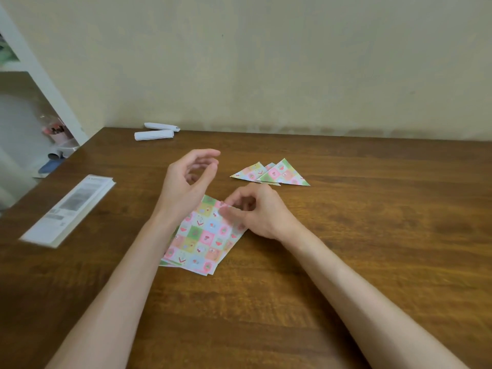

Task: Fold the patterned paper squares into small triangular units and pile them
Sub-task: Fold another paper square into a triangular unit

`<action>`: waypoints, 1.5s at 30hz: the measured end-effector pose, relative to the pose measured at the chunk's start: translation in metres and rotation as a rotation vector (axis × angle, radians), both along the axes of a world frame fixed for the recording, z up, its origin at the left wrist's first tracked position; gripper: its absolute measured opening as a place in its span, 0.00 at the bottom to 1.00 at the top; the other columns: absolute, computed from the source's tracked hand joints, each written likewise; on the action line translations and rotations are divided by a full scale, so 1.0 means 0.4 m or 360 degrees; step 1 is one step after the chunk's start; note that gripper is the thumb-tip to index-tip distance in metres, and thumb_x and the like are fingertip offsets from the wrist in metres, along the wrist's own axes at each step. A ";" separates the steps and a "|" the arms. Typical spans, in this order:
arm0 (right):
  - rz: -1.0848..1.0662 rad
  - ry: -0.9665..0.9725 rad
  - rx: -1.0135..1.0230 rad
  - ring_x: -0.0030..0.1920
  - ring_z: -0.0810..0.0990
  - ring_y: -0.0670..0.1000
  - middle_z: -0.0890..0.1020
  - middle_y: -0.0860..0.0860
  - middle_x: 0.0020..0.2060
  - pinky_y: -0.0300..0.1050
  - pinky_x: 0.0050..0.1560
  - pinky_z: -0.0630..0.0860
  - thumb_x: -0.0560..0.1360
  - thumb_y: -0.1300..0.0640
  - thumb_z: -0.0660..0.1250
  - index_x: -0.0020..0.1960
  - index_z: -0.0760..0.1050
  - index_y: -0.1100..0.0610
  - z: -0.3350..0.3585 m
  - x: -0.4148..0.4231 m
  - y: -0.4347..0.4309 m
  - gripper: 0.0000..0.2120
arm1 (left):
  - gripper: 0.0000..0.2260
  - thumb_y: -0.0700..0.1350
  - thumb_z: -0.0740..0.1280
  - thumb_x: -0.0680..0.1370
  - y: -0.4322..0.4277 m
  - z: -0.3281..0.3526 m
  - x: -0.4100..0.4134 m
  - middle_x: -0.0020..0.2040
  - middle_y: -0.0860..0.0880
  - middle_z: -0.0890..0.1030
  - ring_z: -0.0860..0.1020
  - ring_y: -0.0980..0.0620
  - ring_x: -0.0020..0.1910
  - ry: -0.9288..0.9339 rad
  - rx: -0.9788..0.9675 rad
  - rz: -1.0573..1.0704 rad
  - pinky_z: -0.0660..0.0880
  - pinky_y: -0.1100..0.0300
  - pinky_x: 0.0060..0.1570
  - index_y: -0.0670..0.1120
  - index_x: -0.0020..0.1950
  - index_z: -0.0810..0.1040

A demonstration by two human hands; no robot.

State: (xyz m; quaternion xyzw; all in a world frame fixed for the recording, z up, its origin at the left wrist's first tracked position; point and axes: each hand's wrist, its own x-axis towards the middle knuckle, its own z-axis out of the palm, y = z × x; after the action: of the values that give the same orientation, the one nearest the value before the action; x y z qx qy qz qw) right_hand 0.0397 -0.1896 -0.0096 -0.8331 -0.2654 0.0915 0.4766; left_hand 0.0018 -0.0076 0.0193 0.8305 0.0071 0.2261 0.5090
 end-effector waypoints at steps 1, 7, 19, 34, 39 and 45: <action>0.0032 0.0149 0.0113 0.35 0.84 0.51 0.85 0.55 0.39 0.46 0.41 0.82 0.76 0.54 0.77 0.46 0.84 0.54 0.007 0.005 -0.011 0.04 | 0.10 0.42 0.69 0.83 0.000 -0.001 -0.001 0.54 0.54 0.84 0.82 0.55 0.58 0.0000 -0.0013 -0.0004 0.79 0.45 0.60 0.52 0.63 0.82; -0.0158 0.0309 0.0100 0.31 0.79 0.44 0.84 0.49 0.32 0.39 0.43 0.74 0.80 0.53 0.72 0.48 0.81 0.54 0.027 0.054 -0.134 0.05 | 0.13 0.39 0.62 0.85 -0.007 -0.002 0.001 0.54 0.55 0.83 0.81 0.57 0.57 0.0156 0.0101 -0.0175 0.76 0.51 0.64 0.53 0.65 0.78; -0.0477 0.0363 0.0066 0.29 0.74 0.42 0.85 0.46 0.34 0.34 0.33 0.68 0.80 0.51 0.72 0.50 0.82 0.54 0.008 0.087 -0.315 0.06 | 0.06 0.59 0.67 0.77 -0.075 -0.117 -0.005 0.52 0.63 0.73 0.72 0.59 0.56 0.0063 0.1203 -0.0517 0.67 0.55 0.60 0.60 0.51 0.76; -0.0438 0.0346 0.0192 0.31 0.73 0.44 0.86 0.47 0.36 0.37 0.37 0.71 0.80 0.52 0.71 0.51 0.83 0.55 0.009 0.074 -0.316 0.07 | 0.04 0.52 0.67 0.77 -0.046 -0.108 0.060 0.45 0.59 0.73 0.71 0.56 0.47 0.0035 0.1294 -0.0302 0.70 0.53 0.51 0.54 0.44 0.73; -0.0402 0.0279 0.0153 0.31 0.74 0.43 0.87 0.47 0.38 0.33 0.36 0.72 0.80 0.51 0.71 0.51 0.83 0.54 0.008 0.077 -0.315 0.06 | 0.07 0.51 0.59 0.77 -0.046 -0.087 0.056 0.46 0.60 0.76 0.73 0.57 0.49 -0.0057 0.1213 -0.0258 0.70 0.54 0.52 0.54 0.49 0.76; -0.0314 0.0239 0.0246 0.33 0.77 0.46 0.88 0.49 0.39 0.37 0.40 0.74 0.80 0.54 0.72 0.50 0.83 0.57 0.018 0.065 -0.311 0.06 | 0.09 0.45 0.66 0.81 -0.084 -0.054 0.051 0.53 0.61 0.80 0.77 0.60 0.55 -0.0156 0.1032 -0.0263 0.71 0.54 0.57 0.54 0.59 0.80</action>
State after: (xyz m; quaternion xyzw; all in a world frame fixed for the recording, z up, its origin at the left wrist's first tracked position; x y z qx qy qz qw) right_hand 0.0657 -0.3139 -0.0024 -0.8067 -0.1520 0.0856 0.5646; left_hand 0.0221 -0.0410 -0.0021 0.9351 -0.1571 0.2142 0.2348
